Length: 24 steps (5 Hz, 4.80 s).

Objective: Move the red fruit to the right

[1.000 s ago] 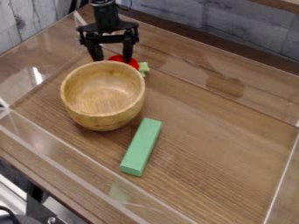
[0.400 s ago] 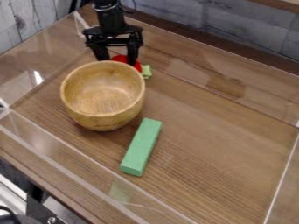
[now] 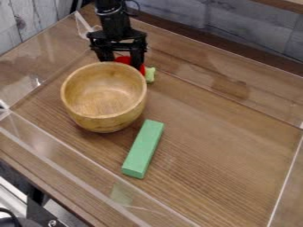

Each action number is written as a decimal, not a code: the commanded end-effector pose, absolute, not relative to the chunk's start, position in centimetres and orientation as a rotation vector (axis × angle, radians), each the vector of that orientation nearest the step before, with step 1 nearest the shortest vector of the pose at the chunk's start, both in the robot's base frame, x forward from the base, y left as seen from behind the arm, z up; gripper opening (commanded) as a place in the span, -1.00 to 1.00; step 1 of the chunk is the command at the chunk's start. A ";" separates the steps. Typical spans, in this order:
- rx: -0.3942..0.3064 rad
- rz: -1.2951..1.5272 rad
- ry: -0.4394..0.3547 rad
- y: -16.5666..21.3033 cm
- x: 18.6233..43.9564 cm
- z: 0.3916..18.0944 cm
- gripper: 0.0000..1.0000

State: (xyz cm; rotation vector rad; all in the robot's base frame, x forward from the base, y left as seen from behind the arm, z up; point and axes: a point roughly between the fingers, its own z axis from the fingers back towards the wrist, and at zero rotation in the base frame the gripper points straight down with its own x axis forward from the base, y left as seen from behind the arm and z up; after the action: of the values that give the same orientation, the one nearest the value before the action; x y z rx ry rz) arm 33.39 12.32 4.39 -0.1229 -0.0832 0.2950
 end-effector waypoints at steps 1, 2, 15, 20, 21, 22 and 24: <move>-0.099 0.285 -0.177 12.5 35.0 7.3 1.00; -0.097 0.295 -0.191 12.7 35.8 7.5 1.00; -0.211 0.099 -0.213 -3.5 33.9 13.4 -1.00; -0.169 0.261 -0.259 -0.5 37.2 13.1 -1.00; -0.165 0.247 -0.262 -0.1 37.1 13.0 -1.00; -0.161 0.224 -0.260 -0.3 36.8 12.6 -1.00; -0.145 0.122 -0.225 -2.9 34.9 8.8 -1.00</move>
State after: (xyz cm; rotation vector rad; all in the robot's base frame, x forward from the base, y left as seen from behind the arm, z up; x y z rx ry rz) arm 34.17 -3.29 6.58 -0.1446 -0.1553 0.1200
